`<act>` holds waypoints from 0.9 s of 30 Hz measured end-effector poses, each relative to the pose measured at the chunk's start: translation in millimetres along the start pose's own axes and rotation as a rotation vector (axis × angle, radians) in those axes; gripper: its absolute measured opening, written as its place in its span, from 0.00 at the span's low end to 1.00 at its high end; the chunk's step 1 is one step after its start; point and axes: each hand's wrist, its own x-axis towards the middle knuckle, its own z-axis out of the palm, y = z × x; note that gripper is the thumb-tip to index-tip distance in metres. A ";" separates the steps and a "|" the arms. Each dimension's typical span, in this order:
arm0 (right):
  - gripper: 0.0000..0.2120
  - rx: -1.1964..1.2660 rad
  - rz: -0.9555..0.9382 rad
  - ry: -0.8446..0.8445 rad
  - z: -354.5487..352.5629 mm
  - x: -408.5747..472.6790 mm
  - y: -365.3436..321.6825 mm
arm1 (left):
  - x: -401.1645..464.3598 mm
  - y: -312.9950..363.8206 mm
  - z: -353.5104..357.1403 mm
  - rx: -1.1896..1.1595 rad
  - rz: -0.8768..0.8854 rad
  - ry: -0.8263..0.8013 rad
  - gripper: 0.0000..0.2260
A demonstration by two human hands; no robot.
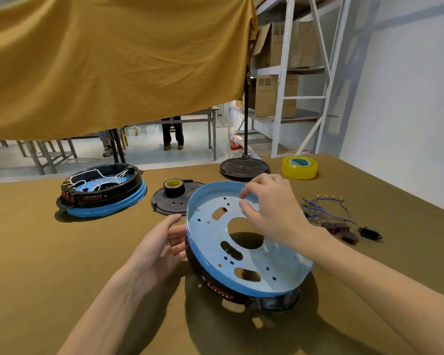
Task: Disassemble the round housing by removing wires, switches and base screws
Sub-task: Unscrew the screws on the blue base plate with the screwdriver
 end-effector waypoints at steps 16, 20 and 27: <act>0.03 0.492 0.112 0.000 44.4 15.8 -39.1 | -7.2 -17.7 17.2 -0.427 -0.176 -0.060 0.13; 0.04 0.398 0.082 -0.080 47.2 18.2 -37.5 | 2.4 -23.0 13.6 -0.245 -0.078 -0.041 0.14; 0.09 0.295 -0.033 -0.218 54.2 20.6 -40.7 | 5.3 -11.5 4.3 0.160 0.020 -0.110 0.35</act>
